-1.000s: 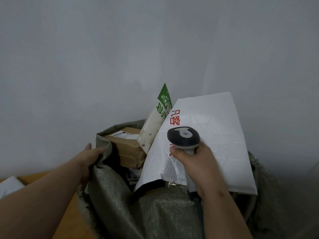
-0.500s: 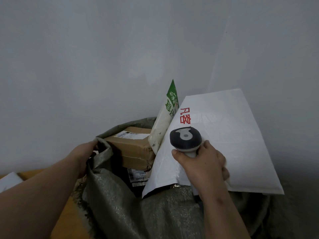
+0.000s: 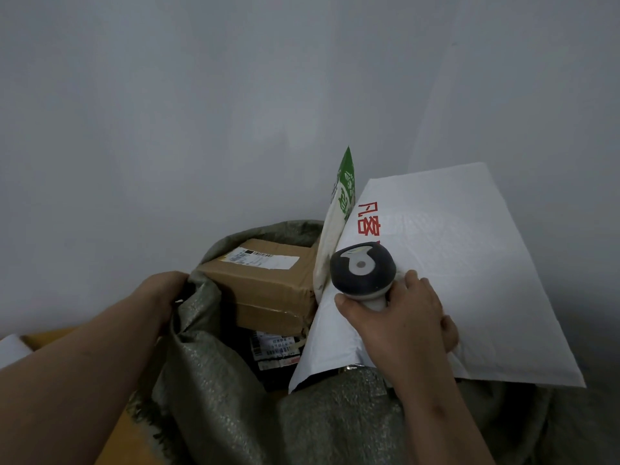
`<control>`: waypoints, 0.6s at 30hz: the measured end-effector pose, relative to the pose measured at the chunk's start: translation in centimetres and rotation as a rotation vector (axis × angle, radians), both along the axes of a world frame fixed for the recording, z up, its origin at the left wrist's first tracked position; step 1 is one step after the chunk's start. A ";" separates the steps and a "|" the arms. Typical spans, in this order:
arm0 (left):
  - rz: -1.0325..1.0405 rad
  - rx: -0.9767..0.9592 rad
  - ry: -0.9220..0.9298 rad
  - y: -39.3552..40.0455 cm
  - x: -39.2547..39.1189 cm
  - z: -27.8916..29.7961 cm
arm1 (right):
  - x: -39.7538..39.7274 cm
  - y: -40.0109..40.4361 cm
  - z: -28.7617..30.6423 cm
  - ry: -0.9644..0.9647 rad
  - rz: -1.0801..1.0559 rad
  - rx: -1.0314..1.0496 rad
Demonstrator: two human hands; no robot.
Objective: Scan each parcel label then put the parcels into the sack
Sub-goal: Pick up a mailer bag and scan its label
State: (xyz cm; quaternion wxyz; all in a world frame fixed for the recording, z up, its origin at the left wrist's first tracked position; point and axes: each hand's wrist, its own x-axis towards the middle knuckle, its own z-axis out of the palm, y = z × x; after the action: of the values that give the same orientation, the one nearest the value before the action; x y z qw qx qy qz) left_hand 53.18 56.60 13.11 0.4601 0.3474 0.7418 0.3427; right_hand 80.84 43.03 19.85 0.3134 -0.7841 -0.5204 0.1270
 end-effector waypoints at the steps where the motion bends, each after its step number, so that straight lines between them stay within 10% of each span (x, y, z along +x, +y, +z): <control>1: 0.000 0.002 0.013 0.3 -0.3 -0.1 | 0.0 0.0 0.0 -0.010 0.004 -0.003; 18: 0.020 0.937 0.039 -0.4 3.7 16.5 | 0.5 -1.0 1.6 0.136 0.071 0.026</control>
State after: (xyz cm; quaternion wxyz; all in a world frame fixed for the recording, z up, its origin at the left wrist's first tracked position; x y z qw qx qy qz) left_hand 56.90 56.15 29.60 0.2362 0.5169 0.5191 0.6384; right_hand 81.30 42.02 21.41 0.3533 -0.7507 -0.5269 0.1843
